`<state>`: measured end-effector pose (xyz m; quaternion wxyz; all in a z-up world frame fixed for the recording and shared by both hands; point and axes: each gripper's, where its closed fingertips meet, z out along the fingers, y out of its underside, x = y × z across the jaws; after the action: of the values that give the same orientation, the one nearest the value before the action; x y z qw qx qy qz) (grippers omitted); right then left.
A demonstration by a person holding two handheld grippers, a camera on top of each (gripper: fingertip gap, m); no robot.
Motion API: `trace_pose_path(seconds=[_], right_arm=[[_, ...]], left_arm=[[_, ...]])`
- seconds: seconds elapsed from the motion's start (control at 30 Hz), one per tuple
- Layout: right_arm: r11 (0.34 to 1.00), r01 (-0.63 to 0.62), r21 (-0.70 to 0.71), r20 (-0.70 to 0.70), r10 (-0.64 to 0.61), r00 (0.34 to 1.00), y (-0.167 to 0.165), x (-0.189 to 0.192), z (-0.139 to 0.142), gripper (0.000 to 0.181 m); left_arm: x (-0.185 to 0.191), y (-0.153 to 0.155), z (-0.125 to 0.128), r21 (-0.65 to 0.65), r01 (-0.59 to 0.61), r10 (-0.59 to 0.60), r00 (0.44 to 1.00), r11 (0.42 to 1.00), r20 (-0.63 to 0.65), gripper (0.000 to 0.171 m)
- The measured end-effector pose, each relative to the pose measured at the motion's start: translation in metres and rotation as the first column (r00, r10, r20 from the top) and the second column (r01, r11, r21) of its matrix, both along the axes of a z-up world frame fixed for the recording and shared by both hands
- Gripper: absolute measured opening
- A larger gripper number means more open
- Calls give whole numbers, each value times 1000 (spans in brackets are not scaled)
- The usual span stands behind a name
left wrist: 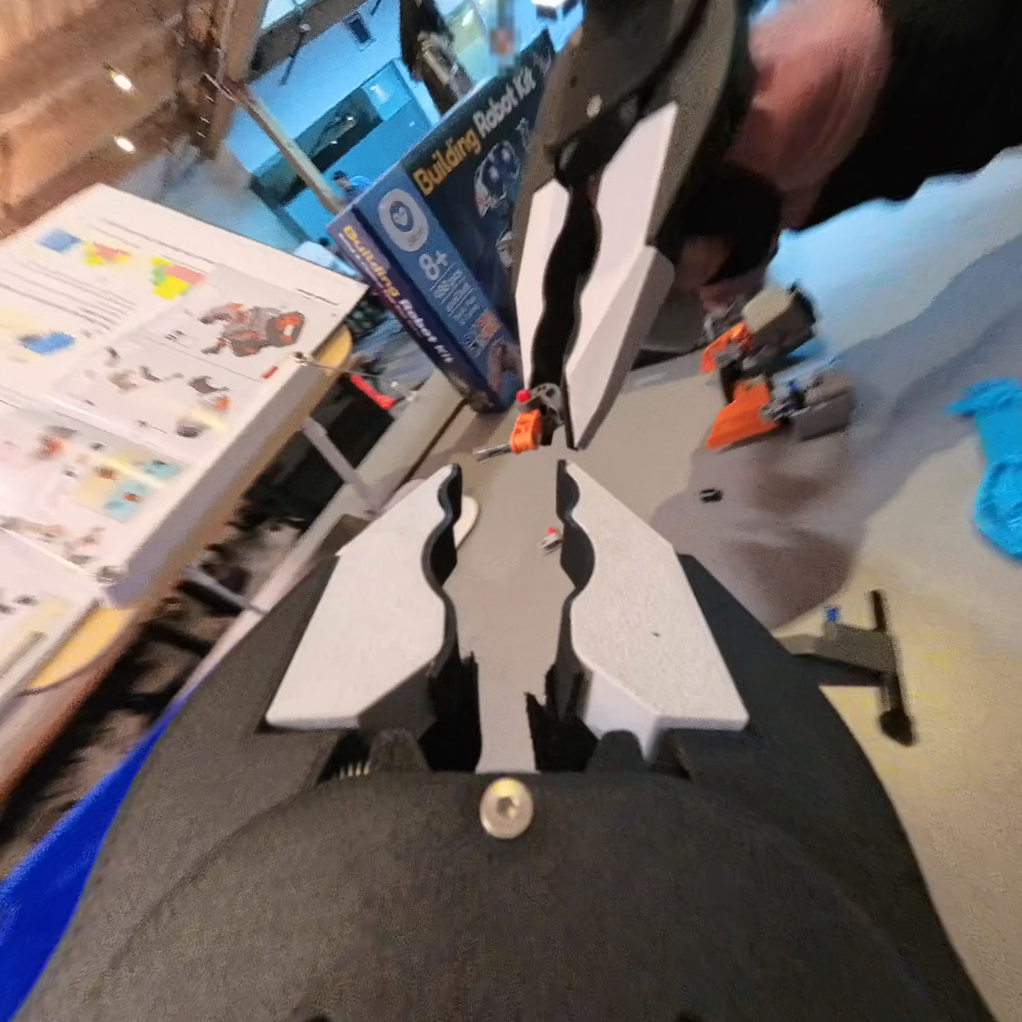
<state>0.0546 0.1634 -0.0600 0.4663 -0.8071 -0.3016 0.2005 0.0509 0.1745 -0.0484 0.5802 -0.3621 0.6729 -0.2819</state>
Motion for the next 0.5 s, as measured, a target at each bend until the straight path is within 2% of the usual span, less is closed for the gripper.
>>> trace_pose_path(seconds=[0.1,0.23,0.33,0.5], right_arm=[[999,21,-49,-19,-22,1000,0,2,-4,14],[989,4,-151,-21,-7,1000,-6,1,-18,14],[982,2,-191,-21,-7,1000,-8,-1,-23,14],[979,7,-202,-22,-12,1000,-9,-1,-22,14]], left_arm=[[2,-7,-4,228,-39,42,999,973,-7,37],[5,-11,-14,427,-59,83,996,902,-37,25],[5,-11,-24,463,-44,93,992,885,-84,7],[5,-10,-27,452,-47,102,990,891,-98,6]])
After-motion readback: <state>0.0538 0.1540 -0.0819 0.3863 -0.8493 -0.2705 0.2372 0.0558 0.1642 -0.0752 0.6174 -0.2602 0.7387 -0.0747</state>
